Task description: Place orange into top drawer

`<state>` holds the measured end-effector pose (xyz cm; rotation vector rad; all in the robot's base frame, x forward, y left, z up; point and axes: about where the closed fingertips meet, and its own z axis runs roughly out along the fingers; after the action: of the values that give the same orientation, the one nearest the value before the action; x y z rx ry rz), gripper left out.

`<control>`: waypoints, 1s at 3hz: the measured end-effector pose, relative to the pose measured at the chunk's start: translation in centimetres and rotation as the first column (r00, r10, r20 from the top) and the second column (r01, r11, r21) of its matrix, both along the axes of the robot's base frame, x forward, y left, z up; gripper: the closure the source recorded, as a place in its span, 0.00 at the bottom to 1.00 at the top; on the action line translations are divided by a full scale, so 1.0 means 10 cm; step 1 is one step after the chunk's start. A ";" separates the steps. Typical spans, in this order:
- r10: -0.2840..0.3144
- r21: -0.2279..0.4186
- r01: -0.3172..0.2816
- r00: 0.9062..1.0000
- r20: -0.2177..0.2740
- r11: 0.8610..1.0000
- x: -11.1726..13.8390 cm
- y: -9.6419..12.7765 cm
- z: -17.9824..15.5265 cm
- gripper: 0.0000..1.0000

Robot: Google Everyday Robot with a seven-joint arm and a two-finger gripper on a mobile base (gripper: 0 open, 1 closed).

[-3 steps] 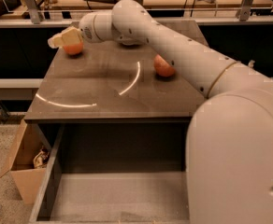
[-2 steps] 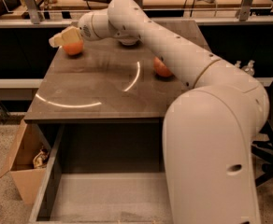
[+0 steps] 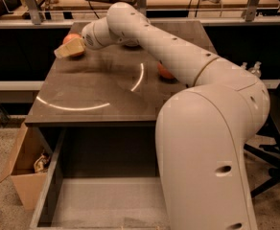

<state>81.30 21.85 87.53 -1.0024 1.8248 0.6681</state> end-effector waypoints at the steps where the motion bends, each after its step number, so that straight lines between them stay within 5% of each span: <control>1: 0.014 0.004 -0.014 1.000 0.001 1.000 0.04 0.08 -0.05 0.00; 2: 0.036 0.009 -0.036 0.999 -0.003 0.999 0.10 0.18 -0.13 0.00; 3: 0.059 0.010 -0.058 0.998 -0.008 0.998 0.15 0.28 -0.22 0.20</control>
Offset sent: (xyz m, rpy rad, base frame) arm 0.0195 0.0240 -0.0165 0.0158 0.0029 0.0548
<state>82.78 24.64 85.35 -1.0515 1.8033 0.7166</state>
